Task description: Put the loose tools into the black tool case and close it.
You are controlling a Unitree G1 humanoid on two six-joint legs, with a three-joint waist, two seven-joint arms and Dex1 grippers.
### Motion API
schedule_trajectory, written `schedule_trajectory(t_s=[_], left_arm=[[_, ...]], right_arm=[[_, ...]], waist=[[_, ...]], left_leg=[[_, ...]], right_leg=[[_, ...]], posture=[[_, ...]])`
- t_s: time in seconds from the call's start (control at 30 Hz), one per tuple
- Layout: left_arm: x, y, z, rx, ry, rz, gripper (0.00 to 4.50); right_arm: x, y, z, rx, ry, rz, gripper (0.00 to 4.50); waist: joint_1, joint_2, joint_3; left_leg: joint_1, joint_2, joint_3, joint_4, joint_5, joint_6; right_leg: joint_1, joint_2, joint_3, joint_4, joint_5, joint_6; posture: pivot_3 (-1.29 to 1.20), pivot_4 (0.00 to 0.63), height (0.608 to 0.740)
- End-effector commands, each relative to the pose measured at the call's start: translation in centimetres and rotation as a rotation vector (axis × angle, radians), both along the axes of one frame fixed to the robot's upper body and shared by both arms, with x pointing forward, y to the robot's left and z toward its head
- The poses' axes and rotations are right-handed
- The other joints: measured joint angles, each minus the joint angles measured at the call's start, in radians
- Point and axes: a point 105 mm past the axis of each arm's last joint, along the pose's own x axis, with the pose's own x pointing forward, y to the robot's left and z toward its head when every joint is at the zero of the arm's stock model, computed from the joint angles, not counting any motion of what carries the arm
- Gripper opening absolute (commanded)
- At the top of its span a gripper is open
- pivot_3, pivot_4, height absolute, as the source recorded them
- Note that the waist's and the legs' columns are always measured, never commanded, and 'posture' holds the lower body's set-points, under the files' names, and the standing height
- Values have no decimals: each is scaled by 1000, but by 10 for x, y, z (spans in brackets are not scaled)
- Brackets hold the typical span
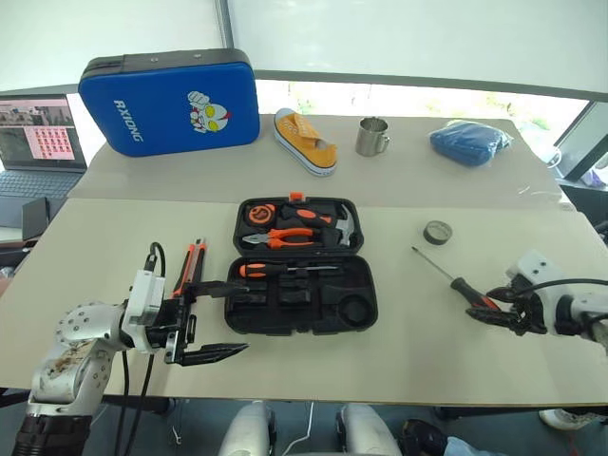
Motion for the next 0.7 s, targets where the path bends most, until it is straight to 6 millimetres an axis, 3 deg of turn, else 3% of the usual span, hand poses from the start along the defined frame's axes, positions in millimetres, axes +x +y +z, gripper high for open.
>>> schedule_trajectory(t_s=[0.03,0.07,0.13,0.2,0.27,0.33,0.43,0.53,0.7], left_arm=[[-1,-1,8,-2,-34,2,4500],[-1,0,8,-2,-38,8,4500],[1,2,9,-8,-42,32,4500],[3,9,12,-20,-44,85,4500],[4,15,13,-25,-44,119,4500],[3,27,7,-4,-25,173,4500],[0,42,-2,21,-1,253,4500],[-4,47,-7,40,7,283,4500],[-10,50,-12,53,12,309,4500]], right_arm=[[6,2,17,-12,-92,70,1427],[7,2,23,-10,-115,84,1109],[6,11,41,18,-180,176,1011],[-2,38,67,79,-231,353,1011],[-8,58,80,122,-239,467,1011],[-7,97,91,158,-233,607,1011],[3,153,90,154,-202,756,1011],[10,189,86,128,-173,842,1011],[23,224,69,-27,-92,935,1011]], waist=[[0,0,0],[0,0,0],[0,0,0],[0,1,0],[-5,1,1],[-15,1,1],[-33,-1,3],[-28,-5,5],[-4,-5,5]], left_leg=[[0,0,0,0,0,0],[0,0,0,0,0,0],[0,0,0,0,0,0],[0,0,0,0,0,0],[0,1,-2,0,0,0],[1,4,-4,0,0,0],[3,10,-3,-1,-1,0],[2,13,-4,-1,-1,-1],[-14,11,-2,2,-1,-1]], right_leg=[[0,0,0,0,0,0],[0,0,0,0,0,0],[0,0,0,0,0,0],[0,0,0,0,0,0],[-1,0,1,0,0,0],[0,1,1,0,0,0],[0,6,4,0,1,-2],[-3,10,4,0,2,-5],[-22,6,4,6,3,-5]], posture=[[0,150,740],[0,150,740],[0,150,740],[0,150,740],[0,150,740],[0,150,740],[0,150,740],[0,150,740],[0,150,740]])
